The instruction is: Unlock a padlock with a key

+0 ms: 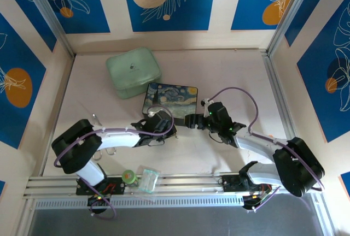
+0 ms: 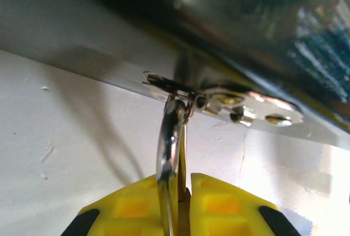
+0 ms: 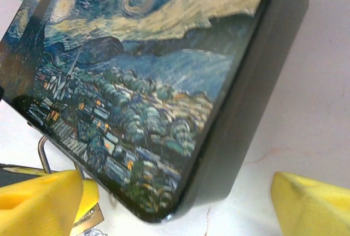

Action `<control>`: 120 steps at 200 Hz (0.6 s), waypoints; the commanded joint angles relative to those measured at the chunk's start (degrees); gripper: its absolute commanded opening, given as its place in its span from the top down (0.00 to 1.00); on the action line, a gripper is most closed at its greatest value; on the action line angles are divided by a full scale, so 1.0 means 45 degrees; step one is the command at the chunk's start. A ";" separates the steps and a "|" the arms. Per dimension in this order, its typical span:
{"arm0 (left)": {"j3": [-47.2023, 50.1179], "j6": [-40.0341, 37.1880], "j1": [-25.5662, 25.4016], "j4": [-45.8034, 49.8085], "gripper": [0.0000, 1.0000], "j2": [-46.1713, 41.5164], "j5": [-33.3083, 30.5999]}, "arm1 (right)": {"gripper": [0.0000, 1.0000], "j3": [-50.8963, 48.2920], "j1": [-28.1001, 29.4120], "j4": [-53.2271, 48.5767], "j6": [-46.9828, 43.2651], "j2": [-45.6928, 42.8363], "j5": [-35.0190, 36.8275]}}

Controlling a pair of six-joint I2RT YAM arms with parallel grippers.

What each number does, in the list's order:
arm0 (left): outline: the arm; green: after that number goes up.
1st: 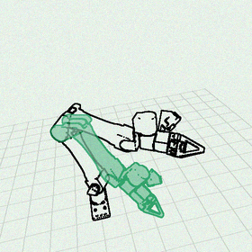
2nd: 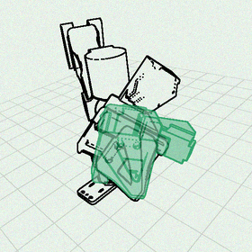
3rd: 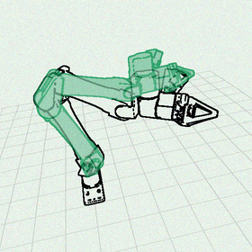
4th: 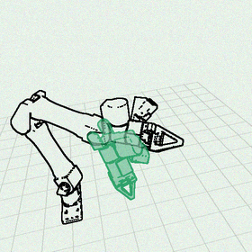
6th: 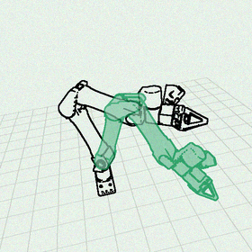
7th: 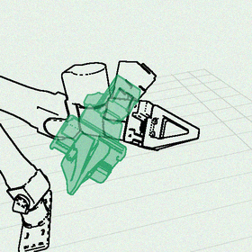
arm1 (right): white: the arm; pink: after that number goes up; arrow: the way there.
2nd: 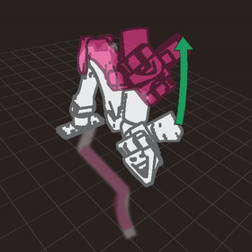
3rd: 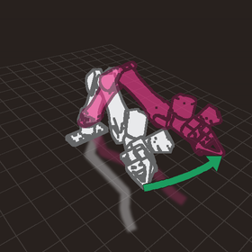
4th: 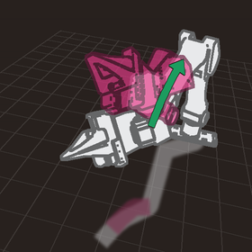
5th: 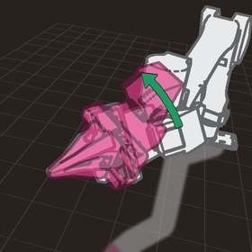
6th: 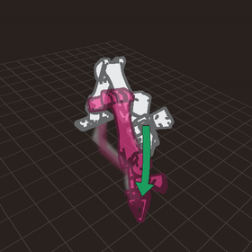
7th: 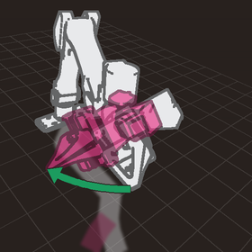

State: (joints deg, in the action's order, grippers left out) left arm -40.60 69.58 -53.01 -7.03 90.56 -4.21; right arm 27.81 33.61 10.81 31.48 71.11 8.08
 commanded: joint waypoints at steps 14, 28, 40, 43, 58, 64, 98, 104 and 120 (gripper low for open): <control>-0.0258 -0.1001 -0.0076 0.1977 0.93 0.0285 -0.0705 | 0.06 0.1188 -0.0138 -0.0849 0.0271 0.0714 0.0726; -0.0342 -0.1115 -0.0075 0.2094 0.89 0.0378 -0.0754 | 0.04 0.1601 -0.0318 -0.1315 0.0550 0.1253 0.1041; -0.0420 -0.1195 -0.0078 0.2245 0.88 0.0496 -0.0857 | 0.05 0.1937 -0.0488 -0.1598 0.0623 0.1888 0.0843; -0.0444 -0.1221 -0.0075 0.2289 0.88 0.0526 -0.0903 | 0.06 0.2057 -0.0526 -0.1632 0.0638 0.1980 0.0769; -0.0629 -0.1385 -0.0075 0.2669 0.86 0.0733 -0.1189 | 0.09 0.2222 -0.0554 -0.1561 0.0660 0.2532 0.0469; -0.0706 -0.1453 -0.0079 0.2836 0.85 0.0786 -0.1324 | 0.10 0.2241 -0.0555 -0.1526 0.0678 0.2673 0.0387; -0.1123 -0.1593 -0.0162 0.3257 0.80 0.1186 -0.1701 | 0.12 0.2236 -0.0572 -0.1295 0.0718 0.3161 0.0197; -0.1231 -0.1615 -0.0172 0.3342 0.79 0.1285 -0.1735 | 0.12 0.2213 -0.0583 -0.1302 0.0723 0.3199 0.0199; -0.1430 -0.1665 -0.0240 0.3445 0.78 0.1507 -0.1818 | 0.12 0.2145 -0.0631 -0.1268 0.0757 0.3221 0.0188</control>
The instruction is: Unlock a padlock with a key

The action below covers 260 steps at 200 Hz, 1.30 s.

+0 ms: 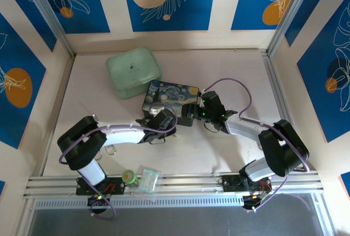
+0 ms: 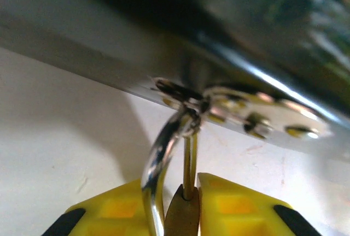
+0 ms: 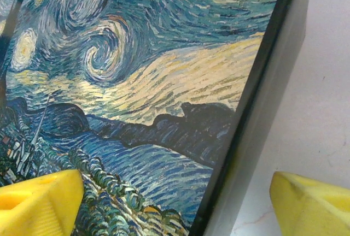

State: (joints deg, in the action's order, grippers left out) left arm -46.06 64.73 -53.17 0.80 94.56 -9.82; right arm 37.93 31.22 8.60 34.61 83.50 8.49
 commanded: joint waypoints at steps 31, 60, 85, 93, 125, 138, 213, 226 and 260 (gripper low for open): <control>-0.0684 -0.0712 -0.0434 0.2256 0.75 0.0992 -0.0951 | 0.12 -0.0187 -0.0263 -0.0703 0.0140 0.0504 -0.0029; -0.1342 -0.0900 -0.0912 0.3299 0.73 0.1170 -0.1743 | 0.12 -0.0281 -0.0346 -0.0660 0.0218 0.0555 -0.0149; -0.1499 -0.0962 -0.1114 0.3724 0.73 0.1268 -0.2212 | 0.11 -0.0357 -0.0434 -0.0598 0.0307 0.0545 -0.0251; -0.1517 -0.0996 -0.1134 0.3815 0.76 0.1317 -0.2241 | 0.12 -0.0360 -0.0453 -0.0593 0.0297 0.0545 -0.0246; -0.1556 -0.1063 -0.1154 0.4371 0.85 0.1277 -0.2531 | 0.11 -0.0401 -0.0503 -0.0662 0.0319 0.0507 -0.0276; -0.1579 -0.1176 -0.1154 0.4827 0.85 0.1139 -0.2969 | 0.11 -0.0416 -0.0542 -0.0700 0.0332 0.0506 -0.0284; -0.2478 -0.2128 -0.1154 0.7720 0.84 0.1098 -0.5057 | 0.11 -0.0488 -0.0591 -0.0769 0.0474 0.0392 -0.0326; -0.2498 -0.2205 -0.1144 0.8026 0.84 0.1023 -0.5363 | 0.11 -0.0548 -0.0610 -0.0725 0.0473 0.0350 -0.0305; -0.2335 -0.2475 -0.1022 0.7531 0.82 0.1278 -0.4599 | 0.11 -0.0611 -0.0610 -0.0671 0.0492 0.0352 -0.0376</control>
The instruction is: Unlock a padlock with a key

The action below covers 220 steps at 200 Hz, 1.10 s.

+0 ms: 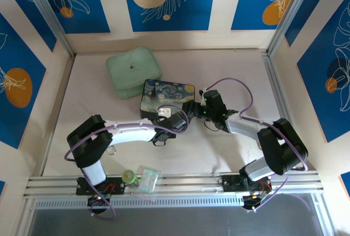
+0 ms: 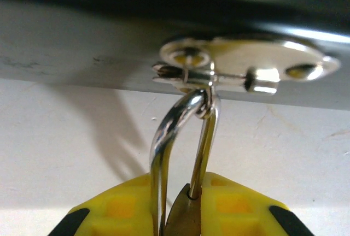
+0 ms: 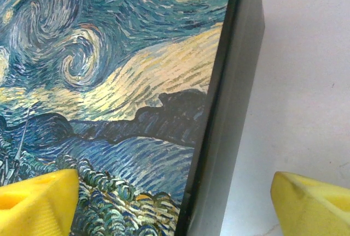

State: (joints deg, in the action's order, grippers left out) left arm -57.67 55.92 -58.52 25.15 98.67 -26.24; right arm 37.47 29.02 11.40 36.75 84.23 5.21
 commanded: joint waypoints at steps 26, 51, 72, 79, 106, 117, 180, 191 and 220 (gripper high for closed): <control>0.0639 -0.0415 0.0153 0.1183 0.79 0.0344 -0.0308 | 0.11 -0.0480 -0.0120 -0.1293 -0.0003 0.0150 0.0251; 0.0916 -0.0591 0.0153 0.0526 0.77 0.0199 -0.0236 | 0.11 -0.0339 -0.0059 -0.1288 -0.0042 0.0245 0.0033; 0.0723 -0.0630 0.0155 0.0651 0.77 0.0442 -0.0205 | 0.11 -0.0269 0.0035 -0.1251 0.0006 0.0399 0.0028; 0.0607 -0.0641 0.0124 0.0814 0.75 0.0492 -0.0214 | 0.11 -0.0298 0.0044 -0.1208 0.0069 0.0440 0.0033; 0.0491 -0.0623 0.0017 0.1313 0.71 0.0457 -0.0485 | 0.11 -0.0290 0.0075 -0.1157 0.0192 0.0556 -0.0026; 0.0410 -0.0697 -0.0049 0.1501 0.69 0.0493 -0.0535 | 0.11 -0.0276 0.0076 -0.1147 0.0214 0.0560 0.0011; -0.0081 -0.0790 -0.0563 0.2083 0.70 0.0747 -0.1067 | 0.10 -0.0305 0.0076 -0.1078 0.0402 0.0658 0.0111; -0.0251 -0.0911 -0.0680 0.2145 0.71 0.0820 -0.1416 | 0.10 -0.0305 0.0076 -0.1039 0.0407 0.0677 0.0131; -0.0888 -0.1235 -0.0927 0.2660 0.71 0.1145 -0.1887 | 0.10 -0.0319 0.0076 -0.1080 0.0407 0.0678 0.0131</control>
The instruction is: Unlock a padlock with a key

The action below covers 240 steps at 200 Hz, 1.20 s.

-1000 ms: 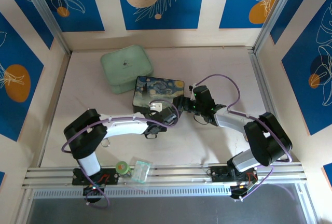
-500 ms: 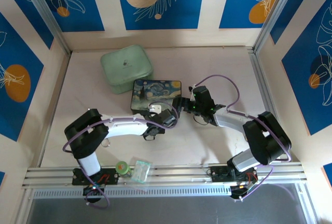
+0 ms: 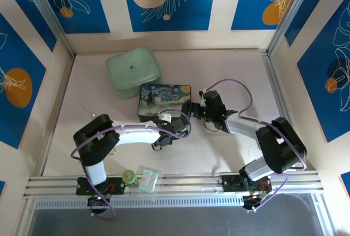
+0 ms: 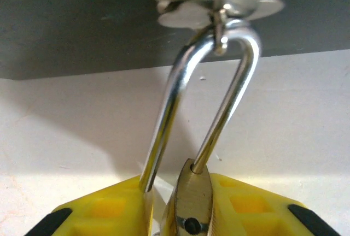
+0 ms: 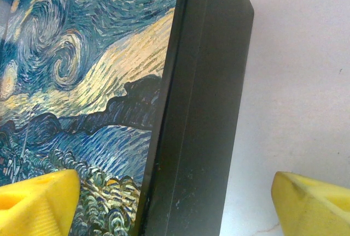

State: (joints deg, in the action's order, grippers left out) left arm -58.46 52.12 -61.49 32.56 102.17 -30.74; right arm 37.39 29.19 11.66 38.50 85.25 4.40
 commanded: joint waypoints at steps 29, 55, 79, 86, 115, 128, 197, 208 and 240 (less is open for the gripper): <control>-0.1527 -0.0181 -0.0840 0.2144 0.71 0.0856 -0.1497 | 0.10 -0.0321 0.0022 -0.1147 0.0009 0.0374 0.0369; -0.1600 -0.0065 -0.1059 0.2220 0.72 0.0832 -0.1261 | 0.10 -0.0287 0.0017 -0.1165 0.0019 0.0371 0.0350; -0.1549 -0.0033 -0.1100 0.2115 0.72 0.0732 -0.1117 | 0.10 -0.0346 0.0017 -0.1110 0.0057 0.0371 0.0349; -0.1532 -0.0087 -0.1101 0.2002 0.72 0.0751 -0.1010 | 0.10 -0.0342 0.0017 -0.1076 0.0076 0.0371 0.0321; -0.1570 -0.0173 -0.1100 0.1820 0.72 0.0769 -0.0696 | 0.10 -0.0357 0.0017 -0.1072 0.0045 0.0232 0.0205; -0.1402 -0.0246 -0.1110 0.1550 0.70 0.0494 -0.0537 | 0.08 -0.0433 0.0020 -0.0936 -0.0101 -0.0085 0.0126; -0.0603 -0.2048 -0.0680 -0.0084 0.12 -0.3074 0.0113 | 0.01 -0.0303 -0.0120 -0.1693 -0.1320 -0.2352 -0.0372; -0.0468 -0.2404 -0.0434 -0.0279 0.03 -0.3792 0.0238 | 0.01 -0.0166 -0.0101 -0.2150 -0.1446 -0.2753 -0.0545; 0.0393 -0.3124 0.1176 -0.1125 0.00 -0.5886 0.2015 | 0.01 -0.0055 0.0511 -0.3813 -0.0882 -0.4241 0.0539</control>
State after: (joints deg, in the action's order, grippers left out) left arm -59.96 41.82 -61.32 30.26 80.99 -27.97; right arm 36.01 29.41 1.83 34.09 70.85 4.10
